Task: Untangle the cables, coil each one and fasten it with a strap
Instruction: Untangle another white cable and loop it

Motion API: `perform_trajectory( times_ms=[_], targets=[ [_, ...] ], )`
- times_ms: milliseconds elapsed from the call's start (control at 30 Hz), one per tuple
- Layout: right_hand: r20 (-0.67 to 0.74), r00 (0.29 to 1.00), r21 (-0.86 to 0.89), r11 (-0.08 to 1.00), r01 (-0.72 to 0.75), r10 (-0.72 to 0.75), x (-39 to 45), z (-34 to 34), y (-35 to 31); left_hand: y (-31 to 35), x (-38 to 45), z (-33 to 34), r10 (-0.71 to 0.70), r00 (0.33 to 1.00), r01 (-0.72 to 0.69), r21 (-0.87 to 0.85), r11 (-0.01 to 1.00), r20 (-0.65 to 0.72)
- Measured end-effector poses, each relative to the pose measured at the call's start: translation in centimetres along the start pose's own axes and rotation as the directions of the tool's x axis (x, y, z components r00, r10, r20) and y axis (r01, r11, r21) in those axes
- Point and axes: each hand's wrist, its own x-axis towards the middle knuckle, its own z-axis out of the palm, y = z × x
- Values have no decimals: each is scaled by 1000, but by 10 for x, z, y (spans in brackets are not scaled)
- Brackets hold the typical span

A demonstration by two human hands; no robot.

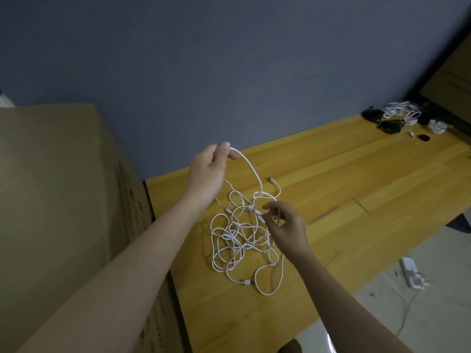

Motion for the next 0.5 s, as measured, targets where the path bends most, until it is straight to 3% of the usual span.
perform_trajectory(
  times_ms=[67, 100, 133, 200, 267, 400, 500],
  targets=[
    [-26, 996, 198, 977, -82, 89, 3, -2, -14, -1, 0, 0, 3, 1000, -3, 33, 999, -8],
    [-39, 993, 217, 971, -104, 115, 5, -2, -17, -1, 0, 0, 2, 1000, -2, 23, 1000, 0],
    [-54, 993, 137, 986, -97, 105, 7, -3, -19, -1, -1, 1, 2, 1000, -2, -10, 1000, 17],
    [-11, 1000, -186, 983, -7, 5, 13, -3, -22, -1, -2, 4, 7, 998, -3, -73, 997, 55],
    [48, 997, -309, 948, 74, -62, 16, 4, -30, 0, -3, 6, 18, 996, -10, -95, 995, 83],
    [1, 1000, -174, 984, -27, 28, 17, 30, -50, 2, -1, 8, 21, 994, -6, -134, 991, 111],
    [57, 977, 253, 944, -214, 206, 25, 39, -63, 3, -1, 9, 19, 991, -1, -134, 991, 129]
  ],
)
